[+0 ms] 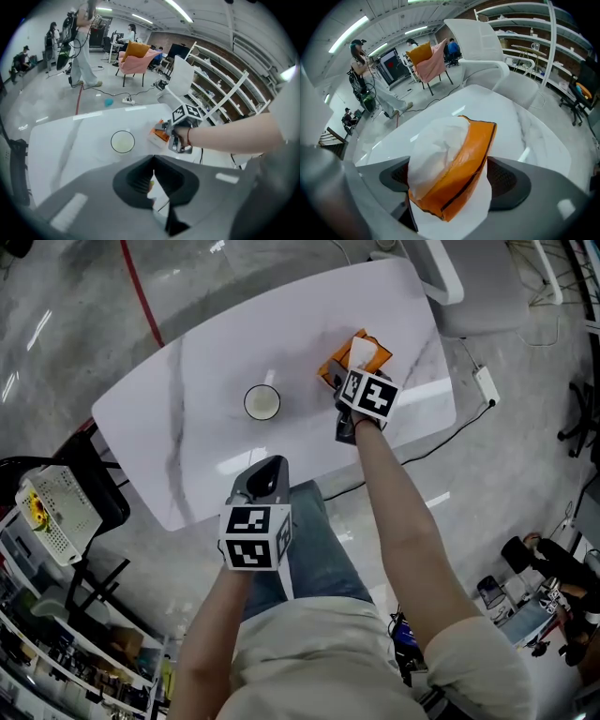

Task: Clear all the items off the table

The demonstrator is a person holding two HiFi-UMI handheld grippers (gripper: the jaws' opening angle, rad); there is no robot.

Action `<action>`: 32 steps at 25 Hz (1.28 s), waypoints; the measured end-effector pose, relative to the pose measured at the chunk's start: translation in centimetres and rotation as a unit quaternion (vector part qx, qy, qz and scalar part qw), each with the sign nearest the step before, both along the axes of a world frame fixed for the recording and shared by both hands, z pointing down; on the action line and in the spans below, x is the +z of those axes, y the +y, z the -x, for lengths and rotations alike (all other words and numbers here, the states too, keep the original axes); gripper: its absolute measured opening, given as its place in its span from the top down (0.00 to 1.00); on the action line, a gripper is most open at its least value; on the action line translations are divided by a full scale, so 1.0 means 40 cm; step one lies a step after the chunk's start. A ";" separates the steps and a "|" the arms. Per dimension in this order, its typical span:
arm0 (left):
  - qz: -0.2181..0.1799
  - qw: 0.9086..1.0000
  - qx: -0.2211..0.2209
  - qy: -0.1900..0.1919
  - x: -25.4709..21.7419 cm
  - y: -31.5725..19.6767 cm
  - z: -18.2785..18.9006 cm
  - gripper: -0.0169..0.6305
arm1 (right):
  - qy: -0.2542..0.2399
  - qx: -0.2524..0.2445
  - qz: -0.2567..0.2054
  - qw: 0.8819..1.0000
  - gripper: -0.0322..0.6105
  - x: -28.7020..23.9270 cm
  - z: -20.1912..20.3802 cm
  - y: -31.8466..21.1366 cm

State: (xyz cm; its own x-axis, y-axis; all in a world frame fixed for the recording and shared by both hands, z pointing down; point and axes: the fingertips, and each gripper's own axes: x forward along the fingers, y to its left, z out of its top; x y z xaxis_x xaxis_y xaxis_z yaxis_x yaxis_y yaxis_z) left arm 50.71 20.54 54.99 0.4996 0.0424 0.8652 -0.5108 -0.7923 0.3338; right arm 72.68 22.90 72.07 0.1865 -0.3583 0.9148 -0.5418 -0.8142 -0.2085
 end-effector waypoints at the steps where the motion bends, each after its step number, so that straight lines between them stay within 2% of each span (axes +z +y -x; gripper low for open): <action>1: 0.002 1.000 0.000 -0.002 0.003 0.004 0.003 0.96 | -0.003 0.002 0.004 1.000 0.21 0.010 -0.003 0.002; 5: 0.005 1.000 -0.008 -0.009 0.015 0.005 0.017 0.96 | -0.027 0.015 0.004 1.000 0.17 0.044 -0.005 -0.005; 17: 0.021 0.998 -0.058 -0.010 0.032 -0.037 0.066 0.96 | -0.054 0.026 0.004 0.998 0.17 0.074 0.002 -0.021; 21: 0.017 0.997 -0.078 -0.010 0.028 -0.049 0.090 0.96 | -0.034 0.026 0.008 0.999 0.28 0.057 0.000 -0.016; 25: 0.012 0.996 -0.090 -0.007 0.018 -0.050 0.122 0.96 | -0.013 0.027 0.018 0.999 0.45 0.032 -0.001 -0.004; 32: 0.010 0.995 -0.096 0.002 -0.007 -0.038 0.150 0.96 | -0.007 0.004 0.048 0.999 0.49 0.013 0.041 0.032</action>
State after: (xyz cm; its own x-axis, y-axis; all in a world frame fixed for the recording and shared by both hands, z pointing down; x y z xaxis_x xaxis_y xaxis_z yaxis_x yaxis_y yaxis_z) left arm 44.70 19.00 54.70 0.5036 -0.0366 0.8632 -0.6502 -0.6739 0.3508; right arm 71.03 24.17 72.59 0.1769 -0.2664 0.9475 -0.5325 -0.8355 -0.1355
